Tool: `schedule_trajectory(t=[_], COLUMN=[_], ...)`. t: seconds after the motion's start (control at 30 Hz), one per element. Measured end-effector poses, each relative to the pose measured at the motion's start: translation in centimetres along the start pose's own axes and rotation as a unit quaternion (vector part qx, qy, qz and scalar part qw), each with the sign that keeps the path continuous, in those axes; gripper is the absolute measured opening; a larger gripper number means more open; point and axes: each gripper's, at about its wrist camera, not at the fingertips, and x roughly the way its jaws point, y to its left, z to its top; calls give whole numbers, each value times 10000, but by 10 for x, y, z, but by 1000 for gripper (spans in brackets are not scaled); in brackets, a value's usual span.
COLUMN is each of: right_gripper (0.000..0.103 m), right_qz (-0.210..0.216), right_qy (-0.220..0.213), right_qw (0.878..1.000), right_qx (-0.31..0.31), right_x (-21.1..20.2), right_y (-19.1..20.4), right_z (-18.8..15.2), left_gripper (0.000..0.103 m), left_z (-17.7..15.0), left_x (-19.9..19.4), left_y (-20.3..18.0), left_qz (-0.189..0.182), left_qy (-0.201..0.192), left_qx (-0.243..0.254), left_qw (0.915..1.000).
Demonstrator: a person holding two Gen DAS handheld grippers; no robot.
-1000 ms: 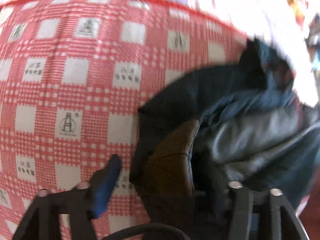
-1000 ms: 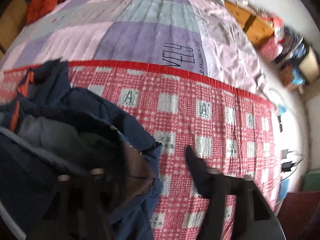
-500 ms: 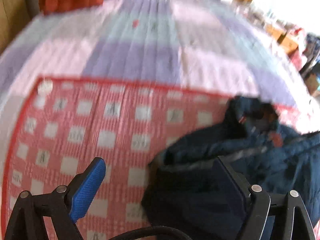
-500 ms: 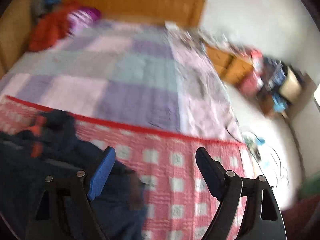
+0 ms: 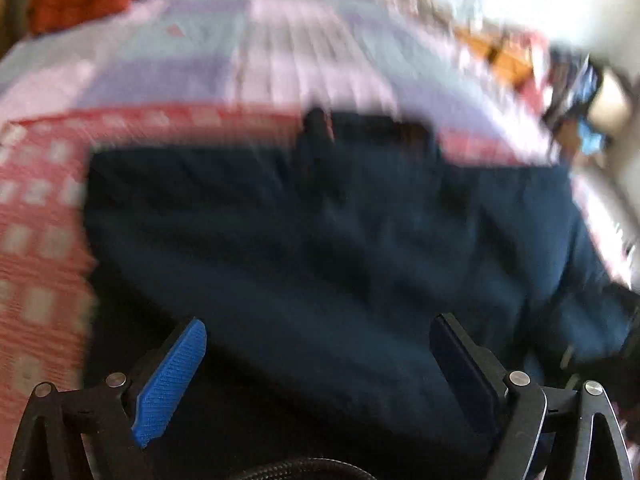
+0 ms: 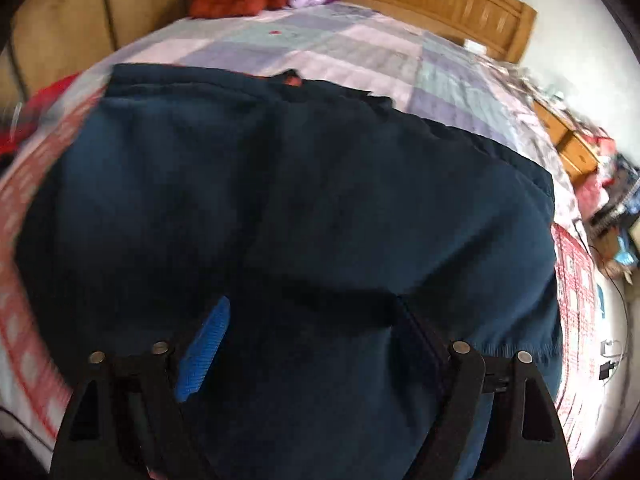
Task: Fold large clothes
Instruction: 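Open both tools and press the folded jacket flat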
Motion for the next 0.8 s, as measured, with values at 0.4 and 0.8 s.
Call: schedule_trajectory(t=[0.4,0.8], right_gripper=[103,103], right_qz=[-306,-42], right_qy=[55,-125], right_qw=[9982,9977], right_qx=[511,663], right_x=[110,100], right_y=[-46,-52], right_z=[110,97], left_gripper=[103,103], left_z=[93,65], left_x=[99,77], left_y=[12,-24], left_qz=[913,1424], left_qy=[-183,-9], left_qx=[280,-280], left_qw=[9953,9894])
